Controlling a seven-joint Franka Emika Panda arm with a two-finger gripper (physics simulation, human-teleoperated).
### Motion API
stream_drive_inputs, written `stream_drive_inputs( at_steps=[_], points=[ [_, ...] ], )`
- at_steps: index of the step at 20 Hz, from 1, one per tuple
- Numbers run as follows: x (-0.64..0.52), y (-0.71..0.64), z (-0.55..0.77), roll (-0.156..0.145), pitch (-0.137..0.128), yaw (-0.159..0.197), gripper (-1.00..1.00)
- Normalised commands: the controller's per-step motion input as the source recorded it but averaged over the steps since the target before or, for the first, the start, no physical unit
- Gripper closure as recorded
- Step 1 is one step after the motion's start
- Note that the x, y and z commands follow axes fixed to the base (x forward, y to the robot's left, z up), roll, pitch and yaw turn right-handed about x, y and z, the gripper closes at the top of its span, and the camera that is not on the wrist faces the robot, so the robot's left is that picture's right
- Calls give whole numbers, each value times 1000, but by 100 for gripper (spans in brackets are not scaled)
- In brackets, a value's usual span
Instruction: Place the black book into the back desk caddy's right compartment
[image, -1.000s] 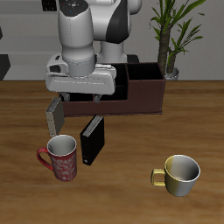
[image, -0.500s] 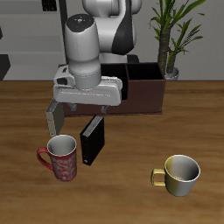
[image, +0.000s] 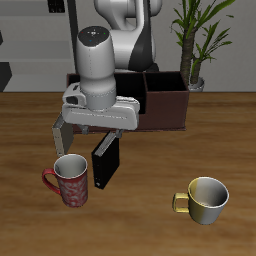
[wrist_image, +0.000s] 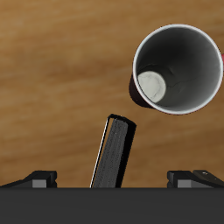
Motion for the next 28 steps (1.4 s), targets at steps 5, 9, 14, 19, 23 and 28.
stream_drive_inputs(
  at_steps=[5,9,14,19,23,28],
  points=[
    [16,-141,-280,-22,29,-34,-100],
    [-9,-26,-217,-6,21,8,-100],
    [-58,129,-189,18,-3,16,-100],
    [8,5,-98,-11,8,-17,-100],
    [1,-93,-175,-10,22,-13,-100],
    [-34,-9,-167,1,20,-21,-100]
  ],
)
